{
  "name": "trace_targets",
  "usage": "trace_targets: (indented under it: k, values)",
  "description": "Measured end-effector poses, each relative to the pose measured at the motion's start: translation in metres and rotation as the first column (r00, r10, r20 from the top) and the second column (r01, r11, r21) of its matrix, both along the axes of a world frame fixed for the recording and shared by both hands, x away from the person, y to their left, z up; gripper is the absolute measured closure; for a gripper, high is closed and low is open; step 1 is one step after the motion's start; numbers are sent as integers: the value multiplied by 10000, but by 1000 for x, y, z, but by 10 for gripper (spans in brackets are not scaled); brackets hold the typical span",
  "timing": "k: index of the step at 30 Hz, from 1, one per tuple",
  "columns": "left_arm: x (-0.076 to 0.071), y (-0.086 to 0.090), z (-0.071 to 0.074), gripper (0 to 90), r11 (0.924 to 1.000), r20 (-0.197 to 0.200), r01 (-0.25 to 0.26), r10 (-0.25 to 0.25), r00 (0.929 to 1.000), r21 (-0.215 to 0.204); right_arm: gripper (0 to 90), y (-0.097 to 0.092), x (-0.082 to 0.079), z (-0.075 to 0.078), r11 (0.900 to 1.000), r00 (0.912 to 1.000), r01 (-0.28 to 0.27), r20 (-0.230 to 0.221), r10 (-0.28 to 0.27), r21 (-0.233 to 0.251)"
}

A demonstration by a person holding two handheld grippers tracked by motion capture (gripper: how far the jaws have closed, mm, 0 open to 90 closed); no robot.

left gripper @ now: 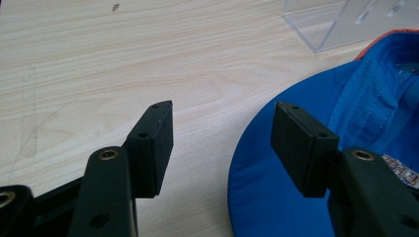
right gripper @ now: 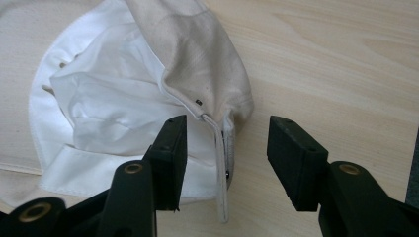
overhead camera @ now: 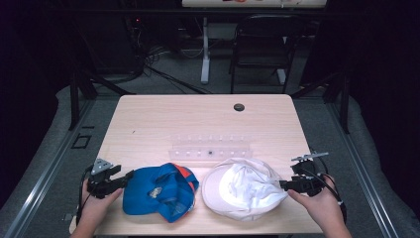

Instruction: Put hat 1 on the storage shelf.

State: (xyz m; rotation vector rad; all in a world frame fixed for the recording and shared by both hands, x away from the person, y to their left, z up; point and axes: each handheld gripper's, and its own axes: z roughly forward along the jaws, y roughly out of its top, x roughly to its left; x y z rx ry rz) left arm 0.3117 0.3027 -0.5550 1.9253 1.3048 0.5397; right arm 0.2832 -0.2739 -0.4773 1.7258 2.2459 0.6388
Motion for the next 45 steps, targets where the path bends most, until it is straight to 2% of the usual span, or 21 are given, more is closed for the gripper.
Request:
trace_targets:
  k: [3, 7, 8, 10, 11, 13, 17, 18, 21, 27, 30, 34, 35, 40, 42, 45]
  values:
    - [0, 1, -1, 423, 9999, 166, -148, 149, 9998, -63, 522, 0, 5, -6, 9999, 9996, -111, -260, 108, -123]
    - [1, 2, -1, 421, 9997, 143, -228, 229, 9996, -117, 531, 2, 8, -10, 9997, 9995, -175, -257, 171, -155]
    - [1, 3, 0, 421, 9998, 10, -183, 183, 9998, -35, 531, 3, 9, -11, 9997, 9994, -201, -272, 198, -119]
    - [1, 3, -1, 421, 9997, 108, -245, 246, 9996, -98, 533, 5, 12, -13, 9992, 9982, -327, -510, 316, -212]
    - [1, 3, 0, 421, 9998, 10, -199, 199, 9998, -52, 536, 5, 12, -13, 9989, 9975, -387, -604, 370, -271]
    - [1, 2, -1, 421, 9996, 144, -251, 252, 9996, -107, 536, 7, 12, -14, 9986, 9974, -435, -585, 416, -305]
    - [1, 2, -1, 421, 9997, 131, -240, 241, 9996, -96, 532, 8, 9, -12, 9968, 9966, -581, -609, 548, -545]
    - [1, 2, -1, 421, 9997, 120, -233, 234, 9997, -83, 531, 8, 7, -11, 9972, 9966, -605, -592, 579, -432]
    - [1, 2, -2, 421, 9997, 109, -216, 217, 9997, -82, 529, 7, 8, -11, 9976, 9973, -484, -581, 455, -496]
    - [1, 2, -2, 421, 9998, 122, -174, 174, 9998, -43, 534, 11, 18, -22, 9964, 9957, -456, -835, 396, -714]
    - [2, 2, -2, 421, 9997, 91, -225, 225, 9997, -48, 551, 13, 23, -27, 9966, 9954, -476, -865, 417, -673]
    - [2, 3, -2, 421, 9998, 65, -214, 214, 9997, -30, 670, 16, 27, -29, 9963, 9947, -372, -984, 295, -775]
    - [2, 3, -2, 421, 9998, 64, -208, 208, 9998, -26, 705, 16, 27, -29, 9958, 9960, -257, -877, 180, -875]
    - [2, 2, -3, 421, 9998, 85, -197, 197, 9998, -53, 778, 16, 28, -26, 9981, 9964, 90, -841, -142, -616]
    - [2, 2, -3, 421, 9998, 88, -194, 195, 9998, -63, 787, 15, 29, -23, 9985, 9941, 44, -1076, -103, -550]
    - [2, 3, -2, 421, 9997, 51, -219, 219, 9997, -53, 796, 13, 32, -18, 9994, 9894, 298, -1415, -321, -181]
